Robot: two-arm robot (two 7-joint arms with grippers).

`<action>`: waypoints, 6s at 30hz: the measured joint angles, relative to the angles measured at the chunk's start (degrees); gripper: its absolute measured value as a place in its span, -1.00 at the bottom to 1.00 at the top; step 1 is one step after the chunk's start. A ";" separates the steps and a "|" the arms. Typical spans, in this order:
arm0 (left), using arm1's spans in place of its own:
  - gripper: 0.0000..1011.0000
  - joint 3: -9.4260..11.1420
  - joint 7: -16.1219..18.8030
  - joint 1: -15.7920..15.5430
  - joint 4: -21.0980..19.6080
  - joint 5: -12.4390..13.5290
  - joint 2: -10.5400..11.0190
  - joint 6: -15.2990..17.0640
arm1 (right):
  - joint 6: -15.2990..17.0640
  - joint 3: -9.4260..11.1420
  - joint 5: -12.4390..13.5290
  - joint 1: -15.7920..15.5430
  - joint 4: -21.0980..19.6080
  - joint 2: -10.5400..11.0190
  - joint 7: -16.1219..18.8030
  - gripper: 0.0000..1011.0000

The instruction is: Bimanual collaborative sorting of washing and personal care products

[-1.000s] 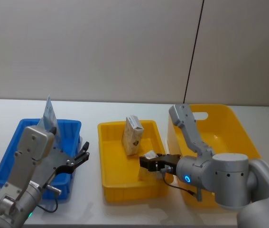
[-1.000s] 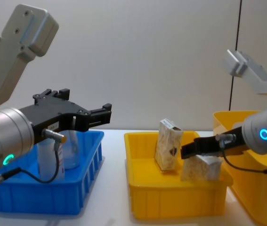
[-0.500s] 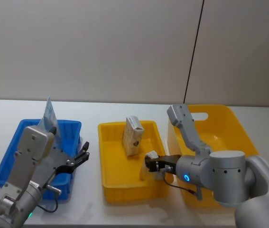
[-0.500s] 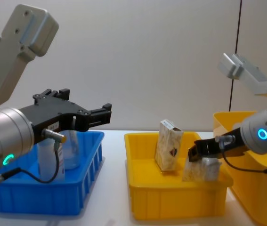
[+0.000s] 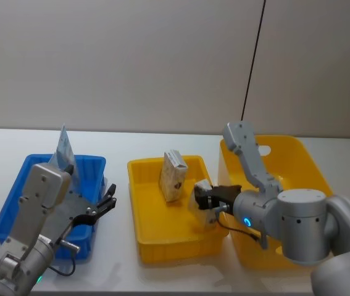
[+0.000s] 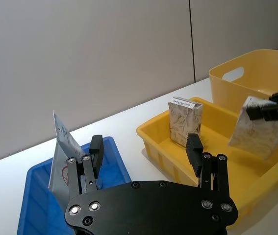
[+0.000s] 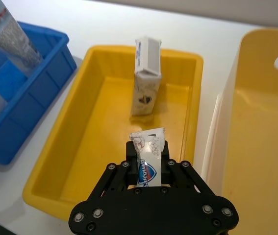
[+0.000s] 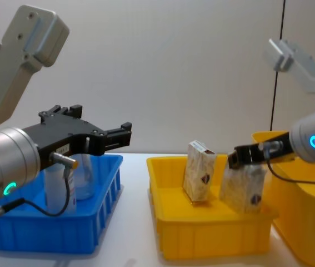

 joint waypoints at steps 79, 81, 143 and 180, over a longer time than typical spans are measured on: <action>0.98 0.00 0.00 0.00 0.00 0.00 0.00 0.00 | -31.07 13.96 -9.01 -21.11 -24.83 10.92 -2.08 0.98; 0.98 0.00 0.00 0.00 0.00 0.00 0.00 0.00 | -32.68 13.97 -9.24 -21.48 -24.55 11.09 -1.71 0.98; 0.98 -11.75 7.06 -7.28 14.94 -6.40 -10.92 11.13 | -45.26 14.02 -10.85 -24.65 -22.69 12.48 1.02 0.98; -0.46 -13.23 4.89 -10.02 21.90 -7.08 -15.36 9.53 | -45.32 14.03 -10.84 -24.65 -22.70 12.48 1.02 0.98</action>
